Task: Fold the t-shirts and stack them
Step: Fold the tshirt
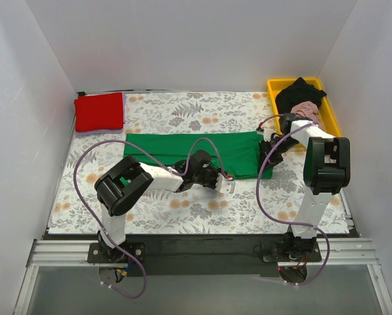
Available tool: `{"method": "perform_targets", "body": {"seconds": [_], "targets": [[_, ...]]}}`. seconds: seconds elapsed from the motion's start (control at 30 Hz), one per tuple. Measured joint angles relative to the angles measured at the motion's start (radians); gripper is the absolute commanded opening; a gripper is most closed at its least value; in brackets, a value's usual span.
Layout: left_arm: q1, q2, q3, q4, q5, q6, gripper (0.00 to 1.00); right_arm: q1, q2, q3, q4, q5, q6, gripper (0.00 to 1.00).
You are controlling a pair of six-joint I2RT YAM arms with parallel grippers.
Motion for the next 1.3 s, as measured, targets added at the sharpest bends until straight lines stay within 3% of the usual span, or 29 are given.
{"method": "perform_targets", "body": {"seconds": [0.23,0.47,0.73,1.3], "targets": [[0.0,0.006,0.005,0.018,-0.004,0.008,0.0,0.0,0.0,0.0,0.0,-0.011,0.0,0.01],[0.003,0.006,0.008,0.031,-0.007,0.012,0.0,0.0,0.001,0.025,-0.014,-0.043,0.001,0.01],[0.066,0.006,0.097,0.023,-0.005,-0.012,0.0,0.0,0.023,0.203,-0.026,-0.091,0.018,0.01],[0.185,0.104,0.185,0.092,-0.037,-0.059,0.0,0.0,0.235,0.444,-0.018,-0.148,0.085,0.01]]}}
